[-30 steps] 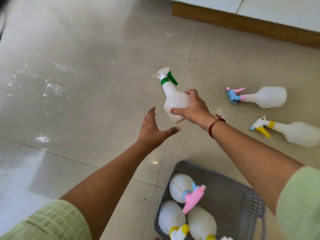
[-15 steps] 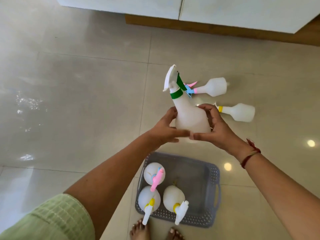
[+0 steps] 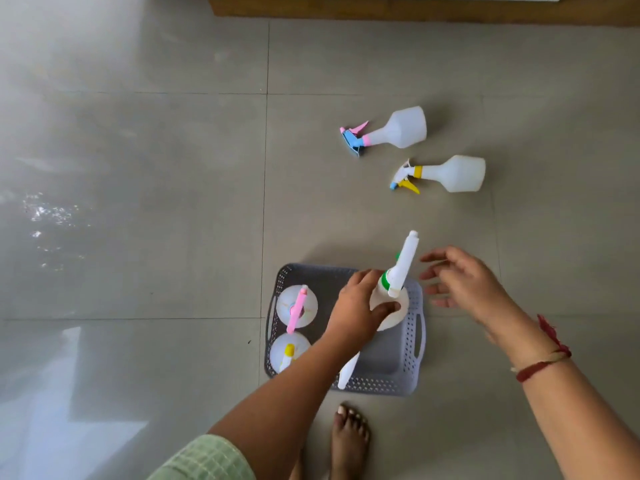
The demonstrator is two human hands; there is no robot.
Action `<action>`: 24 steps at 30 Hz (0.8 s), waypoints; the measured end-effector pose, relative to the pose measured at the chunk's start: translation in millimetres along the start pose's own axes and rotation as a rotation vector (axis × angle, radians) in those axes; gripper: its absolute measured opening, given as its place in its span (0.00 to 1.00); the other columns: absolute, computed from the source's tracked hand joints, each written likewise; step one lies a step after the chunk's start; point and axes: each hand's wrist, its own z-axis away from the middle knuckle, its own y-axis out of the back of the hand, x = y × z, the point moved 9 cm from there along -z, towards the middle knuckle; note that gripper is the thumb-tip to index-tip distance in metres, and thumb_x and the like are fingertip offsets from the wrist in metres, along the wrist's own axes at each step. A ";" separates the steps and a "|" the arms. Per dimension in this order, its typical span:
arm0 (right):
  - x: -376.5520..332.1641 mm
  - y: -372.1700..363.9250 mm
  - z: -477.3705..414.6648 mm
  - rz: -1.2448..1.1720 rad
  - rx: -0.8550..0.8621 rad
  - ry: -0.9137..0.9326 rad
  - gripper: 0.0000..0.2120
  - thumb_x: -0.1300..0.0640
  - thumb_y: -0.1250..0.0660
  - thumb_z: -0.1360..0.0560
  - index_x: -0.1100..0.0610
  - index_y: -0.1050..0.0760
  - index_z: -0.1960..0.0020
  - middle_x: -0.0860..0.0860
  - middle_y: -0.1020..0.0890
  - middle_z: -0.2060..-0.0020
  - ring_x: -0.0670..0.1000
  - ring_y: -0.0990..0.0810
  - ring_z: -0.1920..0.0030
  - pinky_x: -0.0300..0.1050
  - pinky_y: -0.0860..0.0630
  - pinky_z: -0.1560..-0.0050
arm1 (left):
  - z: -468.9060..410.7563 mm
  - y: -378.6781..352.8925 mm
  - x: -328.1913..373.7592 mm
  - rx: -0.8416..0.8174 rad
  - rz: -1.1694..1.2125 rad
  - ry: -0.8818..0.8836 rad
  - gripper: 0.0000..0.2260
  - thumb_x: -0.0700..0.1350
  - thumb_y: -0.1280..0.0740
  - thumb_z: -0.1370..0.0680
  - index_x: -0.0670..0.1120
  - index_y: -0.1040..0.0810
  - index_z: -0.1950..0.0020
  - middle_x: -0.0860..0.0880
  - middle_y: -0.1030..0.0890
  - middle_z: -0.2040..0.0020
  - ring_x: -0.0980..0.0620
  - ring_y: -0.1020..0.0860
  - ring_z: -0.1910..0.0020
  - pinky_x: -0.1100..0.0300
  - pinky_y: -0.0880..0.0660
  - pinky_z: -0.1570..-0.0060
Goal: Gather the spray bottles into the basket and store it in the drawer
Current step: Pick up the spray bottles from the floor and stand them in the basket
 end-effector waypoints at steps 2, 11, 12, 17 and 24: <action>8.0 -2.1 17.9 -0.288 -0.043 -0.117 0.12 0.40 0.38 0.25 0.47 0.24 0.51 0.57 0.16 0.62 0.50 0.17 0.69 0.44 0.21 0.69 | 4.8 -4.3 -12.4 0.053 -0.049 0.017 0.22 0.47 0.29 0.27 0.50 0.28 0.33 0.48 0.28 0.32 0.42 0.29 0.34 0.50 0.32 0.35; 25.0 -56.6 35.0 0.043 0.086 -0.025 0.13 0.46 0.31 0.29 0.50 0.25 0.47 0.54 0.16 0.64 0.53 0.18 0.65 0.48 0.21 0.62 | 12.0 -9.9 -29.6 0.126 -0.103 0.004 0.22 0.44 0.30 0.26 0.47 0.28 0.33 0.45 0.31 0.30 0.41 0.31 0.32 0.50 0.32 0.34; 25.8 -59.7 32.7 0.074 0.105 -0.029 0.13 0.44 0.32 0.30 0.48 0.25 0.48 0.53 0.16 0.62 0.53 0.18 0.62 0.50 0.20 0.59 | 13.6 -8.9 -31.6 0.138 -0.087 0.011 0.22 0.43 0.29 0.26 0.47 0.28 0.33 0.44 0.31 0.30 0.40 0.31 0.32 0.49 0.32 0.34; 24.1 -71.3 19.8 0.199 0.203 -0.010 0.13 0.48 0.34 0.31 0.50 0.23 0.48 0.49 0.16 0.61 0.51 0.19 0.60 0.38 0.27 0.65 | 17.8 -10.0 -50.3 0.100 -0.062 0.086 0.25 0.42 0.29 0.27 0.48 0.30 0.30 0.43 0.38 0.25 0.42 0.36 0.27 0.51 0.33 0.32; 28.9 -92.2 14.9 0.322 0.260 0.031 0.14 0.57 0.32 0.31 0.59 0.25 0.46 0.55 0.17 0.57 0.58 0.20 0.56 0.43 0.30 0.64 | 65.6 -13.6 -71.7 0.200 -0.235 0.224 0.37 0.57 0.29 0.32 0.48 0.39 0.29 0.45 0.30 0.37 0.41 0.27 0.40 0.48 0.27 0.44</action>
